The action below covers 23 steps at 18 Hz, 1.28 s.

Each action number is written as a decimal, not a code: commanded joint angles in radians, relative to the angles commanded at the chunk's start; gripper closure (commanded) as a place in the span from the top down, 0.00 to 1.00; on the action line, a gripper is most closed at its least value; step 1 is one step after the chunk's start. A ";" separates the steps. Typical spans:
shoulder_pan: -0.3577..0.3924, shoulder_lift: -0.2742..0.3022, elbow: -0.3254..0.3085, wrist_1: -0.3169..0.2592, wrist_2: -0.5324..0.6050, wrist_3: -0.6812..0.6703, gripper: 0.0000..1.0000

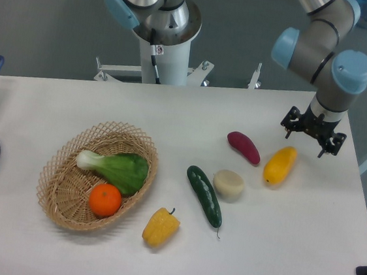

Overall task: Pick up the mango from the table
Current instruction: 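Move the open gripper down toward the yellow mango, then close the gripper around the yellow mango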

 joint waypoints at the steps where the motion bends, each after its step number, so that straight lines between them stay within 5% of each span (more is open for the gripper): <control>1: -0.008 -0.005 0.000 0.000 -0.002 -0.003 1.00; 11: -0.015 -0.038 -0.015 0.002 -0.098 -0.015 1.00; 12: -0.015 -0.037 -0.012 0.002 -0.100 -0.015 0.94; 16: -0.015 -0.037 -0.008 0.002 -0.100 -0.015 0.30; 23: -0.012 0.012 0.038 -0.012 -0.098 -0.003 0.24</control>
